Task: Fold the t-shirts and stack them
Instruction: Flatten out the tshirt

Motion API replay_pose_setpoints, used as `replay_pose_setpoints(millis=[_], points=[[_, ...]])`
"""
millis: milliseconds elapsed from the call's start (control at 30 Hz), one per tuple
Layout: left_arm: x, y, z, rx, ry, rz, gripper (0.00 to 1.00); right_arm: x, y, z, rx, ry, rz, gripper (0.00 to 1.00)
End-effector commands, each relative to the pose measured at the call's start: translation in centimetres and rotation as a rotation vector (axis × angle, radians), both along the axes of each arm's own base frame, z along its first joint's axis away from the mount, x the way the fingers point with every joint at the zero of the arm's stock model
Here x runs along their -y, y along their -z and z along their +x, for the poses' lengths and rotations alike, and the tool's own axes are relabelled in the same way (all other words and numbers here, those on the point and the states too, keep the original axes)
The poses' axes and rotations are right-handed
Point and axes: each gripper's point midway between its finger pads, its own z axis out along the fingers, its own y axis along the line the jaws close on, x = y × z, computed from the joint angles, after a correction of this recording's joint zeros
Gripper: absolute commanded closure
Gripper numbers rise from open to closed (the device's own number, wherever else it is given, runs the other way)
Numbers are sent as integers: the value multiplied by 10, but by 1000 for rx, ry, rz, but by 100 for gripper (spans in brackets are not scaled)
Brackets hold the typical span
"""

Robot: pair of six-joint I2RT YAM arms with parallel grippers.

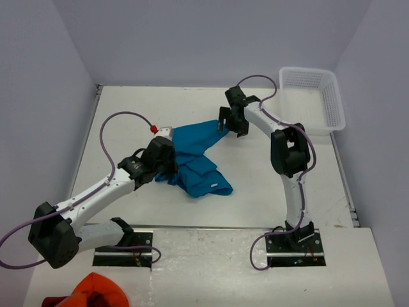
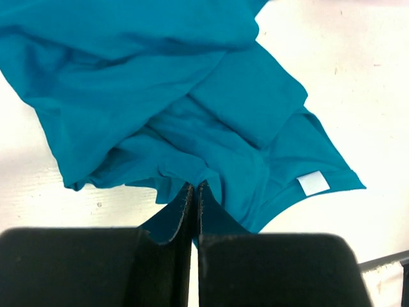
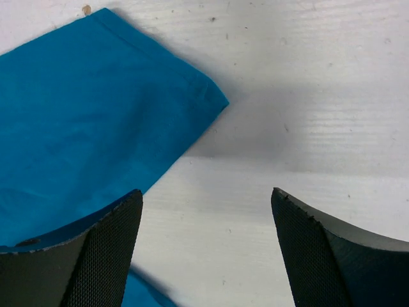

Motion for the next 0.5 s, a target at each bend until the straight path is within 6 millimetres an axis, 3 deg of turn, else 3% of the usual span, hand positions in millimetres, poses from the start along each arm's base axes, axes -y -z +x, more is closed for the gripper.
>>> replay_pose_setpoints(millis=[0,167,467], points=[[6,-4,-9,-9,17,-47,100,-6,-6,0,-32,-46,0,19],[7,-10,-20,-6,37,-85,100,-17,-8,11,-27,-61,57,19],[1,-24,-37,-17,34,-135,100,-10,-4,31,-35,-39,124,19]])
